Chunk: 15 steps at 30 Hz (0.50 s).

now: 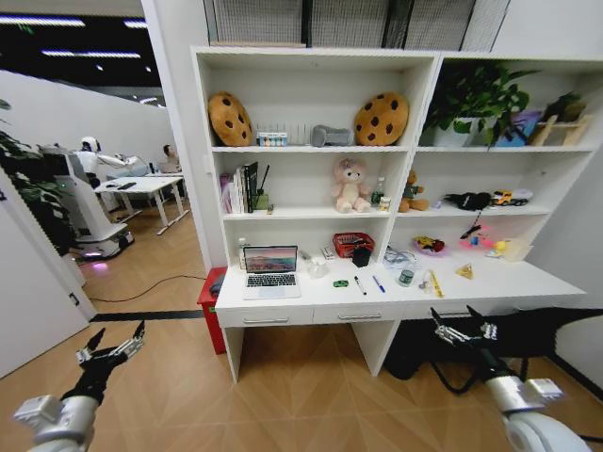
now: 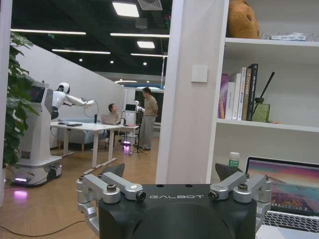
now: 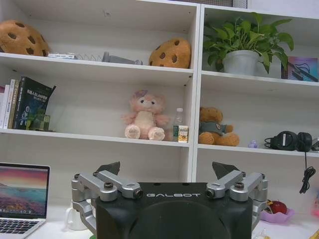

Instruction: Organize the objects on the table.

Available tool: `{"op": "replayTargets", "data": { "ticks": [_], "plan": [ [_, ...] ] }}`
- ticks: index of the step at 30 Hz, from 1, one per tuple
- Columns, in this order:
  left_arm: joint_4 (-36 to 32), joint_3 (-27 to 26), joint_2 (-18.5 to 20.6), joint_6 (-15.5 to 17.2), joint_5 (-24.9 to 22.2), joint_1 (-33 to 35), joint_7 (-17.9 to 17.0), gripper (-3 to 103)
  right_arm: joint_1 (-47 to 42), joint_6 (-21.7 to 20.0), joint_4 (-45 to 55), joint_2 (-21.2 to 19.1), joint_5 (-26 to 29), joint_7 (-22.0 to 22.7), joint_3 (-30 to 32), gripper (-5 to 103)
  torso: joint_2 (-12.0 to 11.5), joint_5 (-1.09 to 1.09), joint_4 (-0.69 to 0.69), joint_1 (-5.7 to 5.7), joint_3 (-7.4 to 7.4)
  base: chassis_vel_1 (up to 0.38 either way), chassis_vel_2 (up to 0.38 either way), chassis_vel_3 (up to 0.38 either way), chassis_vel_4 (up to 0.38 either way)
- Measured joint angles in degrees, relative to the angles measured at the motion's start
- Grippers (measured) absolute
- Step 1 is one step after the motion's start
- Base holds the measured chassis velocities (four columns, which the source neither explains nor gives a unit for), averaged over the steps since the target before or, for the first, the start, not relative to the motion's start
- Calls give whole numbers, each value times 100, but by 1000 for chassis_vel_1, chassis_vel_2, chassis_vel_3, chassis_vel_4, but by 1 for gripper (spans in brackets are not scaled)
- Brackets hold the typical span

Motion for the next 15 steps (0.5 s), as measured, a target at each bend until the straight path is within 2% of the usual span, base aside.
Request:
{"op": "replayTargets", "data": {
  "ticks": [15],
  "plan": [
    [-5,-4,-11,-4,7,10,1,99,16,28,-42,-2,-9,2,-12,100,0,0,0,0,0,0,0,0,0]
  ]
}}
